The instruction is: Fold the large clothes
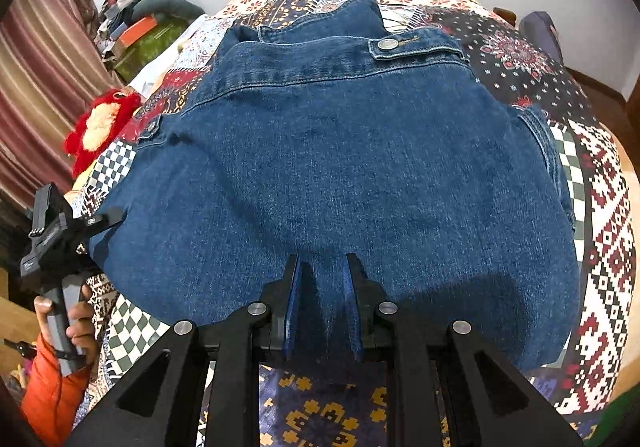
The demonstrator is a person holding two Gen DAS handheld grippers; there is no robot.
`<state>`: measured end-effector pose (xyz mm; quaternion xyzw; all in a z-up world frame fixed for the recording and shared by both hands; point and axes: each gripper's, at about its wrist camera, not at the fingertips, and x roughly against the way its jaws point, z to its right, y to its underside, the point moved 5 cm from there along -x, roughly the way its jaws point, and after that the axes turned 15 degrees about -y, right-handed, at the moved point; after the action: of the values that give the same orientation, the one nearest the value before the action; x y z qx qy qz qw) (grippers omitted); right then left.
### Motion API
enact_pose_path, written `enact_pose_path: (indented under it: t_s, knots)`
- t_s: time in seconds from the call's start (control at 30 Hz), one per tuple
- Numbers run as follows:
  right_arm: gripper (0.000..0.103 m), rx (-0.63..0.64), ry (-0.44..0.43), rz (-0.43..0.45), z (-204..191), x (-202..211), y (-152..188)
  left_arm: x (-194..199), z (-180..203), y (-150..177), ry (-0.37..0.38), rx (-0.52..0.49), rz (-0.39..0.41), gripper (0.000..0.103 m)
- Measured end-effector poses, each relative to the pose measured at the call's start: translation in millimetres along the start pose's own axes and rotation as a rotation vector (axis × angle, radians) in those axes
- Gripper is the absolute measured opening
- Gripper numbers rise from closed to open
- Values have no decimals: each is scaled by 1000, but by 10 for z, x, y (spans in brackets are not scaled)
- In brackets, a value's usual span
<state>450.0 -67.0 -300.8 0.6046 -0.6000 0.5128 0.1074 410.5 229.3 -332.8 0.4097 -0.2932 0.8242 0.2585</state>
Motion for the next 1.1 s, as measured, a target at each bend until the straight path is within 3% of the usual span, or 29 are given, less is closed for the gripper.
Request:
enact_pose_path:
  t_s: [0.17,0.23,0.37,0.6,0.77,0.97,1.1]
  knots:
    - [16,-15,14,-30,-60,40,16,136,6,-81,-71,17,83,42]
    - [16,-13,12,-49,-118,62,16,268,75,-108,-144,-38,142,35]
    - [16,1,-13,-73,-301,107,-23,640,379,-159,-175,-116,286,33]
    - [16,113,-56,-25,-904,221,-244,1460,717,-229,-178,-164,500,31]
    - [16,162,-117,-34,-1352,-12,-353,1870,850,-171,-222,-237,635,31]
    - [16,143,-221,-183,-1668,-716,-227,1994,833,-3,-284,-351,672,31]
    - [16,108,-204,-227,-1649,-1060,-129,1774,902,85,-342,-415,654,31]
